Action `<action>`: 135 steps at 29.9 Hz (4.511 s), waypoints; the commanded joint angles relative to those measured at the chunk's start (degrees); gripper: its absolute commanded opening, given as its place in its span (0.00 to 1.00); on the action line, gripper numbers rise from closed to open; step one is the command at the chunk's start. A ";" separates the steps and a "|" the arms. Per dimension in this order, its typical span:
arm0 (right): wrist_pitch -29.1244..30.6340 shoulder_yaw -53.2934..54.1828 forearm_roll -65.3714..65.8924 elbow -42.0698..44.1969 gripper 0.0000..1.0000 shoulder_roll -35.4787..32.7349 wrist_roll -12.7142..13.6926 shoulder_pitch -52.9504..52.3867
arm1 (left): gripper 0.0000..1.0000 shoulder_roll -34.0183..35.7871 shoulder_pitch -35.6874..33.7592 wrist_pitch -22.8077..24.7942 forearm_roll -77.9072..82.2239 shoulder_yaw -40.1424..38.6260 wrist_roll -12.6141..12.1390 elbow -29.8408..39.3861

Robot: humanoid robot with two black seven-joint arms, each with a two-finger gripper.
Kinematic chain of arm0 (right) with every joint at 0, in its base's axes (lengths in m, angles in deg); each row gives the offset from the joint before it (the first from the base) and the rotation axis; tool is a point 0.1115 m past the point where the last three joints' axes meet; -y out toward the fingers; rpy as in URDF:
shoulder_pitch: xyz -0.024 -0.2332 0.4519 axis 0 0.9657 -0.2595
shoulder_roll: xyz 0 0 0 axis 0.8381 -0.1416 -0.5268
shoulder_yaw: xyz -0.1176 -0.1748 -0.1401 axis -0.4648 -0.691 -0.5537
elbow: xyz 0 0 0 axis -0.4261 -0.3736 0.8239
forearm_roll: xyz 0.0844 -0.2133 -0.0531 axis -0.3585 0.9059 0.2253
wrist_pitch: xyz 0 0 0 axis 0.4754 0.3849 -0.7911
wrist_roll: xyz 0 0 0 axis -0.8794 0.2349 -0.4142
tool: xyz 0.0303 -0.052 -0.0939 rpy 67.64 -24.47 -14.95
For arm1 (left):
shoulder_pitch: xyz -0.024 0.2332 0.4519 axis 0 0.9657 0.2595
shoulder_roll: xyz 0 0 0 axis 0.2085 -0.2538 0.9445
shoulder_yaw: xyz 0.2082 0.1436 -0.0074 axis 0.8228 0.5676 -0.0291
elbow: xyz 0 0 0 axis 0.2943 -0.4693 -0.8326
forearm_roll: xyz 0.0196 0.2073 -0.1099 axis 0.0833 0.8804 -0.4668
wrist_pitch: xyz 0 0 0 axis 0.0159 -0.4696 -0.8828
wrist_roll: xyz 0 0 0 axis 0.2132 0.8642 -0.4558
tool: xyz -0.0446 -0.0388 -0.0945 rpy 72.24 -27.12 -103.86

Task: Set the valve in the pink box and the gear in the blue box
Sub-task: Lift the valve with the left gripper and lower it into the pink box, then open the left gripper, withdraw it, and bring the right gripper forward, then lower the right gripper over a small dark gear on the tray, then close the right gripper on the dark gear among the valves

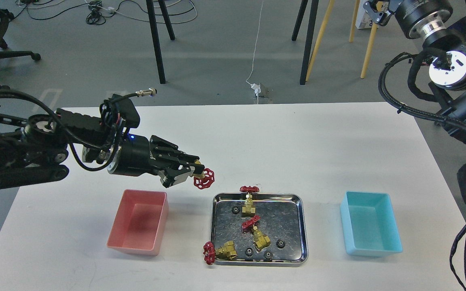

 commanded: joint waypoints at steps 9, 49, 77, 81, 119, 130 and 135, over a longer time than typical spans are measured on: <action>0.00 -0.34 0.03 0.02 0.99 0.13 0.01 1.14 | 0.20 12.81 3.06 2.67 15.54 0.98 0.00 3.54; 0.00 0.18 -0.06 -0.07 0.99 -1.63 -0.08 5.10 | 0.31 5.16 18.27 2.40 18.19 -2.62 0.00 -7.62; 0.00 -28.71 76.62 -39.78 0.99 -13.67 -2.54 -6.76 | 0.60 9.04 20.72 6.62 -33.17 -30.13 0.00 -2.88; 0.00 -41.71 89.48 -49.88 0.99 -13.58 -6.05 -12.64 | 0.62 3.68 23.44 6.88 -50.42 -36.27 0.00 -1.47; 0.00 -76.19 113.23 -51.14 0.68 15.07 -9.93 -16.79 | 0.71 -11.10 41.47 23.14 -58.18 -67.22 0.00 -8.85; 0.00 -76.28 113.23 -48.76 0.63 15.07 -9.66 -14.24 | 0.71 -11.19 41.82 23.14 -58.10 -67.14 0.00 -9.03; 0.00 -76.28 113.23 -48.59 0.61 15.07 -9.57 -14.06 | 0.71 -12.59 42.00 23.14 -58.10 -67.05 0.00 -9.73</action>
